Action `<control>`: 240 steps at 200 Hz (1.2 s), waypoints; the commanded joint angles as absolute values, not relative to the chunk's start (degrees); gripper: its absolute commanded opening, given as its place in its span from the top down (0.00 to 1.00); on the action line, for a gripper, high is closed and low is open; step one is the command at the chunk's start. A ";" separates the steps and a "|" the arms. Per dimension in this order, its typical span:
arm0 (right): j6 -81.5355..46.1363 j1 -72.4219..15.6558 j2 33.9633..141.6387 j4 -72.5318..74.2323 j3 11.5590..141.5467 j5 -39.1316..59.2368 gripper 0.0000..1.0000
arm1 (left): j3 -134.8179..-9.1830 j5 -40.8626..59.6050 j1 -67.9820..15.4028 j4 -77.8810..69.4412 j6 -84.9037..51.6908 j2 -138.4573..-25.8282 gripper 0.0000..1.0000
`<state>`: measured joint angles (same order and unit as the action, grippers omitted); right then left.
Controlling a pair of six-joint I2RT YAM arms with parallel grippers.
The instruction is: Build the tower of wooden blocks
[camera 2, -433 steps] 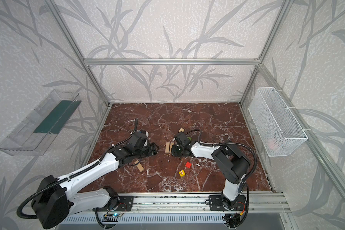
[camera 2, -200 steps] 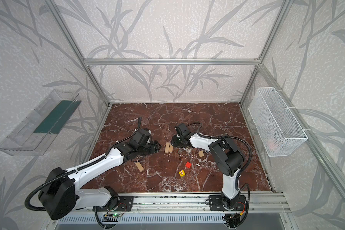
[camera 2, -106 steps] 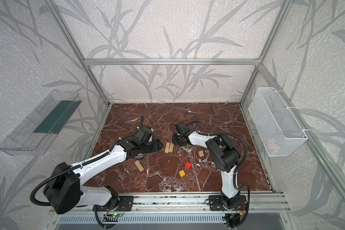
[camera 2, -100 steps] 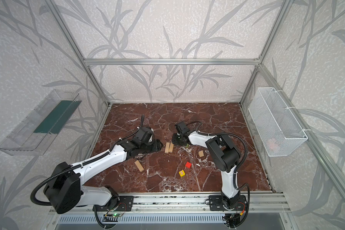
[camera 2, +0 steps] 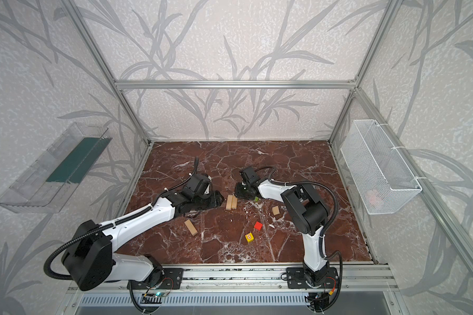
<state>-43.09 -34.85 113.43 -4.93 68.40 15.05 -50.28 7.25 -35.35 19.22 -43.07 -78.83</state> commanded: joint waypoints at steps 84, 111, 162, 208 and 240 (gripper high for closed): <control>-45.51 -34.89 110.71 -1.22 65.28 17.14 0.75 | -51.55 7.12 -35.02 20.00 -42.59 -78.97 0.37; -45.89 -35.15 108.61 -0.90 64.10 17.14 0.74 | -51.67 7.35 -34.99 20.10 -42.54 -78.85 0.37; -47.64 -35.67 105.64 1.83 59.41 16.88 0.72 | -51.40 7.06 -34.99 20.18 -42.54 -78.31 0.38; -48.01 -35.77 106.42 2.15 58.96 17.18 0.71 | -51.13 7.16 -34.98 20.36 -42.71 -77.97 0.38; -47.99 -36.40 106.78 2.30 58.80 17.26 0.71 | -51.05 6.91 -34.99 20.32 -42.63 -77.75 0.38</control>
